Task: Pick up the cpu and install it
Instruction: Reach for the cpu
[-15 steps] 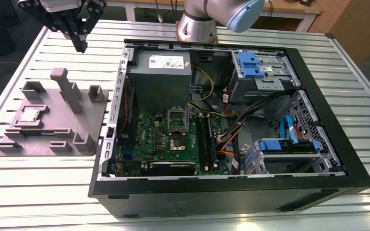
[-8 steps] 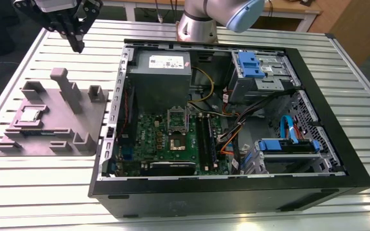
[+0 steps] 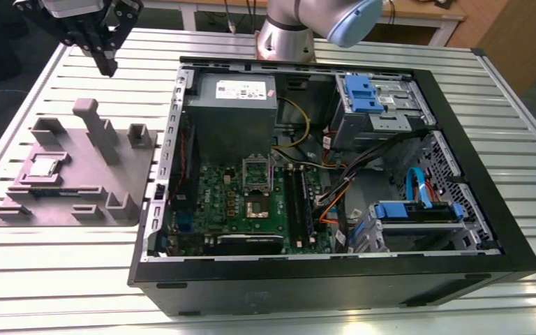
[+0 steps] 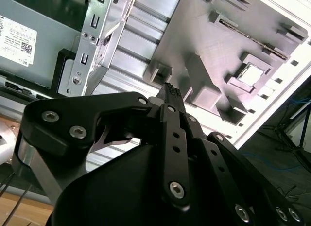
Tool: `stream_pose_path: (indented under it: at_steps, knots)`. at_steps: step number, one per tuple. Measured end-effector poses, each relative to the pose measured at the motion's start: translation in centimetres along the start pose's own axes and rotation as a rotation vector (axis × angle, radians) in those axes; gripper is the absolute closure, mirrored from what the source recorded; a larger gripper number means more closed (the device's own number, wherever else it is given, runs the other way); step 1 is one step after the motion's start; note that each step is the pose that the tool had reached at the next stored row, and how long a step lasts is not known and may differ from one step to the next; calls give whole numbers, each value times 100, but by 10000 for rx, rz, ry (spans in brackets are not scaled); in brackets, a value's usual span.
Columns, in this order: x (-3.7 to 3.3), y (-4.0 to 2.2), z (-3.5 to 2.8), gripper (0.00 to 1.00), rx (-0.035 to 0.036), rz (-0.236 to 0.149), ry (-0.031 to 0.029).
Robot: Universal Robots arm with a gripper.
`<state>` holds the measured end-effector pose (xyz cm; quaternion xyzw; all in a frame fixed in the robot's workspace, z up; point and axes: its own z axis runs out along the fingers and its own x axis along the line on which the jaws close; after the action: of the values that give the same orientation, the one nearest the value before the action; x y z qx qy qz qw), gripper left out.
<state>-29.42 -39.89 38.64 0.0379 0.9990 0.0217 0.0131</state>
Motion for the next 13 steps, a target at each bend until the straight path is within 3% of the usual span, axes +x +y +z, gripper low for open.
stream_pose_path:
  at_steps: [13]
  knots:
    - [111, -9, 3, 90, 0, 0, 0]
